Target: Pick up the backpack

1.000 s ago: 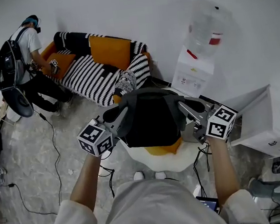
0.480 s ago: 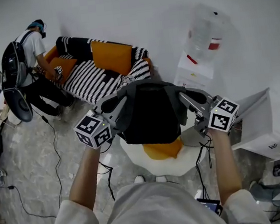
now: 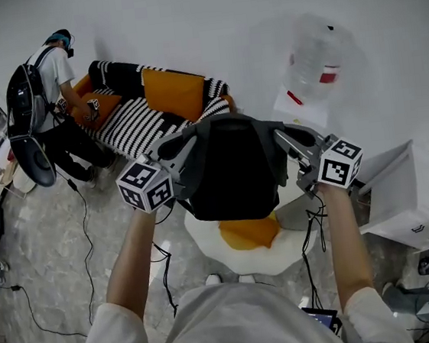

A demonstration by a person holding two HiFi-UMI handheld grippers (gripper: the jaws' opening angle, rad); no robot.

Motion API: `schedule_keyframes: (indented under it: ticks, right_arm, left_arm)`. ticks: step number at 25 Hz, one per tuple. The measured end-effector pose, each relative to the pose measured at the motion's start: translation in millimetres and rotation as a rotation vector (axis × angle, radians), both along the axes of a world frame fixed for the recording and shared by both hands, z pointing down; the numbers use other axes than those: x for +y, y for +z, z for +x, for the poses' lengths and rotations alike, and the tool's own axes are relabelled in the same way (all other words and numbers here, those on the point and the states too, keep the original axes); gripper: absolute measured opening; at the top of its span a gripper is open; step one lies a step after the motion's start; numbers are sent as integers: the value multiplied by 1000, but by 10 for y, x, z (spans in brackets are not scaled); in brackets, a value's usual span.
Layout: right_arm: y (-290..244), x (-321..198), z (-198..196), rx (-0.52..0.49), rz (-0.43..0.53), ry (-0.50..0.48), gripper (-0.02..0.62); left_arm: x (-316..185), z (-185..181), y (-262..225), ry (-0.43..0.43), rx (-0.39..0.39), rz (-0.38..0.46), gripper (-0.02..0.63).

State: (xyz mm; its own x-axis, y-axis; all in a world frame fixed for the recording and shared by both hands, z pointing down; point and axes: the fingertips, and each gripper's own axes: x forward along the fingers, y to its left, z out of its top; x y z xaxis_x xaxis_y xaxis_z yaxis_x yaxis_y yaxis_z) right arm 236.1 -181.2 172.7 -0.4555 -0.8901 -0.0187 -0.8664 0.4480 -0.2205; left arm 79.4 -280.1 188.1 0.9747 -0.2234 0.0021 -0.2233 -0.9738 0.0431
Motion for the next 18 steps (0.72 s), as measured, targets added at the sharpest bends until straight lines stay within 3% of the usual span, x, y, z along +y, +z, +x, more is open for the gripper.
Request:
schedule_keyframes:
  ticks: [10,18]
  right_arm:
    - [-164,-41,-2,19,42,3,35]
    - [-56,-53,38,8,33,7,35]
  left_arm:
    - [-37,9,-196,8,30,46,26]
    - [-51,55,-95,6,24,26,26]
